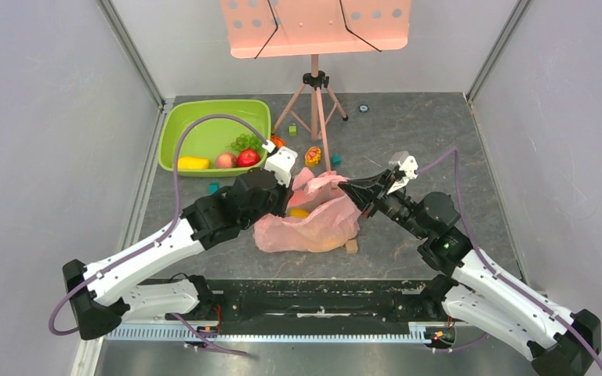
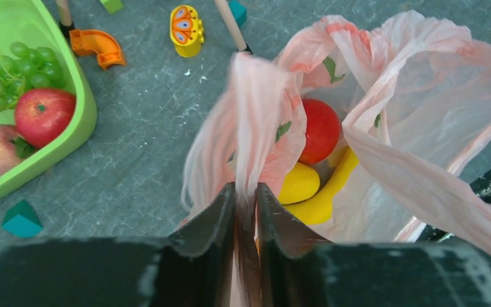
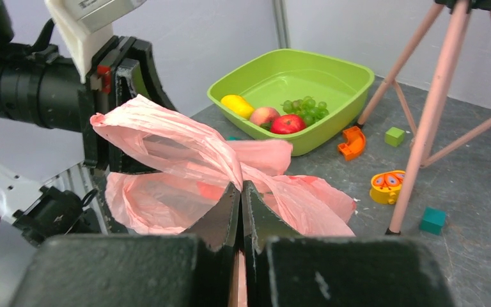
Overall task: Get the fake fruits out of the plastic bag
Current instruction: Adjust the plastic bag at the center of the board.
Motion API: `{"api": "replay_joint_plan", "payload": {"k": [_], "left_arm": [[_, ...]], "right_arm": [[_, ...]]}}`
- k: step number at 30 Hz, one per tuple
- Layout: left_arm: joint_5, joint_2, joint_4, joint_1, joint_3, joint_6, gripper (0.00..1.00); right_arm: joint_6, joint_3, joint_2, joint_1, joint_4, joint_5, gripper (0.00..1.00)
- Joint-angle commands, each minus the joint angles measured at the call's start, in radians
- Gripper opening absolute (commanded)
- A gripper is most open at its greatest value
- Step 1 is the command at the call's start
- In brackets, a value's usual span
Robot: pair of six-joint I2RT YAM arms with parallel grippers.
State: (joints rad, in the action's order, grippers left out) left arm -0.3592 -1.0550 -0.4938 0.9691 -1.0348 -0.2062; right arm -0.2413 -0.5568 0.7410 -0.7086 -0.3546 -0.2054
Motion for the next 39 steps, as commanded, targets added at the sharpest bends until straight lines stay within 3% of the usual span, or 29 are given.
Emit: {"api": "replay_joint_plan", "payload": {"k": [1, 3, 7, 13, 16, 19, 24, 25, 28, 30, 34, 39], "left_arm": [[0.059, -0.025, 0.041, -0.039, -0.039, -0.02, 0.14], [0.074, -0.044, 0.056, -0.09, -0.084, -0.019, 0.02], [0.178, -0.105, 0.115, -0.239, -0.213, -0.016, 0.02], [0.293, -0.223, 0.225, -0.329, -0.419, 0.061, 0.02], [0.326, -0.25, 0.274, -0.339, -0.46, 0.058, 0.02], [0.379, -0.177, 0.464, -0.339, -0.304, 0.015, 0.02], [0.425, 0.021, 0.919, -0.339, 0.201, -0.138, 0.02], [0.433, 0.049, 0.977, -0.339, 0.287, -0.169, 0.02], [0.465, 0.095, 1.086, -0.339, 0.441, -0.217, 0.02], [0.476, 0.116, 1.088, -0.338, 0.481, -0.23, 0.02], [0.483, 0.154, 1.081, -0.337, 0.526, -0.239, 0.02], [0.476, 0.198, 1.03, -0.338, 0.52, -0.211, 0.07]], "right_arm": [[-0.022, -0.054, 0.02, 0.0, 0.014, 0.125, 0.0], [-0.02, -0.117, 0.056, 0.0, 0.055, 0.22, 0.0], [0.046, -0.322, 0.187, 0.009, 0.148, 0.382, 0.0], [0.071, -0.609, 0.362, 0.097, 0.185, 0.348, 0.0], [0.089, -0.642, 0.378, 0.119, 0.17, 0.344, 0.0], [0.097, -0.534, 0.329, 0.125, 0.133, 0.345, 0.0], [0.053, -0.172, 0.151, 0.124, 0.045, 0.336, 0.0], [0.052, -0.104, 0.106, 0.124, 0.014, 0.309, 0.04], [0.083, 0.068, -0.012, 0.124, -0.053, 0.218, 0.49], [0.125, 0.116, -0.06, 0.124, -0.047, 0.174, 0.67], [0.272, 0.115, -0.092, 0.124, -0.004, 0.018, 0.78], [0.484, 0.073, -0.085, 0.125, 0.016, -0.192, 0.83]]}}
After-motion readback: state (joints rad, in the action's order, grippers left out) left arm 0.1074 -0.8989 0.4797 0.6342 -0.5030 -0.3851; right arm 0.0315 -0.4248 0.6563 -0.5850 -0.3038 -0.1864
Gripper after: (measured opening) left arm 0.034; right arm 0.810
